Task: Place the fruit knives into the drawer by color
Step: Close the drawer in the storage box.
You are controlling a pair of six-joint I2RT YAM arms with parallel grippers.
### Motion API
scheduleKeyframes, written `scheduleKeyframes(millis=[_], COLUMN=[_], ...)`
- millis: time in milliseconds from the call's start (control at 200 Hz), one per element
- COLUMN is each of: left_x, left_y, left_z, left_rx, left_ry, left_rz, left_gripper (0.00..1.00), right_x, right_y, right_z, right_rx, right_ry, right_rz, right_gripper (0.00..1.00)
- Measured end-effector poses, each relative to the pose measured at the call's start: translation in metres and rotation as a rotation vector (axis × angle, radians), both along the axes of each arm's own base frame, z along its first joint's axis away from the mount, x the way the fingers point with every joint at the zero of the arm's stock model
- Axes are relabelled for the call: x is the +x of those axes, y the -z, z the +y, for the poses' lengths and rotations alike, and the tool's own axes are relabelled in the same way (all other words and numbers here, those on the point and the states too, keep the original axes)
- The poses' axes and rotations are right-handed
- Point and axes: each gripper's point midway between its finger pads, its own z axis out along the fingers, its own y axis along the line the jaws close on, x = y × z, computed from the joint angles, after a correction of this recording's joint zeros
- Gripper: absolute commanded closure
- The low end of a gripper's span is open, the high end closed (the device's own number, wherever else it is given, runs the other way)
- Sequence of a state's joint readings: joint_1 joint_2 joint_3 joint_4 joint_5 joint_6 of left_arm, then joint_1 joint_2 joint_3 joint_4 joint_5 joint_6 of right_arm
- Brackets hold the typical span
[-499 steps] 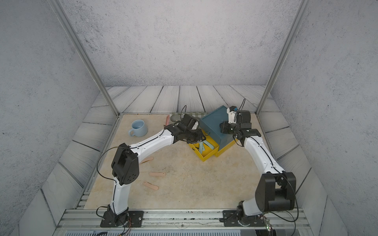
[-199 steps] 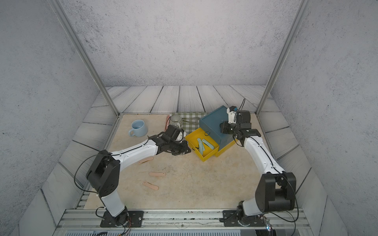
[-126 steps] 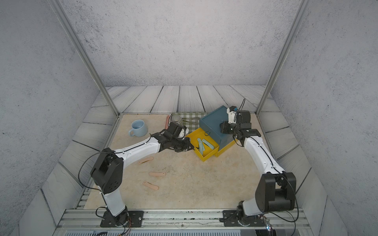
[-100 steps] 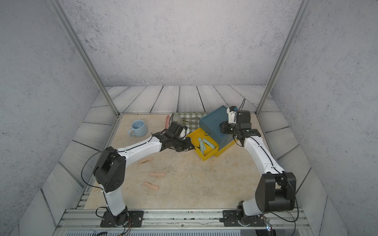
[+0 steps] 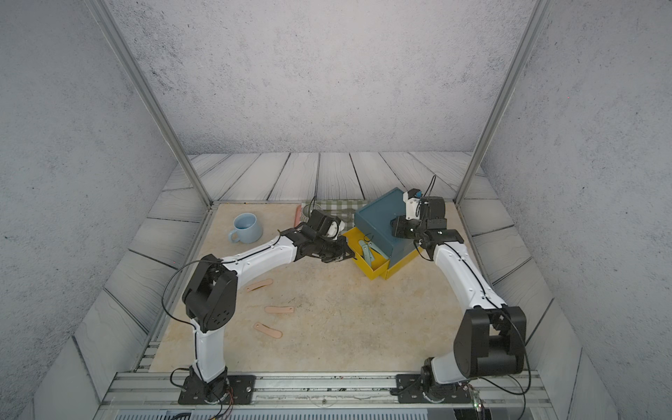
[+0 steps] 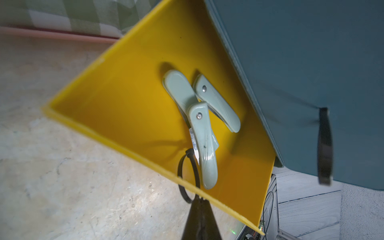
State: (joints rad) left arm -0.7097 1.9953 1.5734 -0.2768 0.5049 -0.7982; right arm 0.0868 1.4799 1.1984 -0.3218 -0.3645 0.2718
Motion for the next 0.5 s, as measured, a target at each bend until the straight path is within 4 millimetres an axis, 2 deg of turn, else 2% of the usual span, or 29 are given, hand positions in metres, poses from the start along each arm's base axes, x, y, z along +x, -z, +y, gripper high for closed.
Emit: scheduleKeyframes(millis=[500], left_x=[0.021], left_y=[-0.002], left_z=[-0.027], left_rx=[-0.077], left_ry=[-0.004], left_rz=[0.021], left_gripper=[1.0], right_x=[0.001], right_y=[0.001], right_z=[0.0], right_rx=[0.0], right_ry=[0.0], right_rz=[0.0], right_gripper=[0.89])
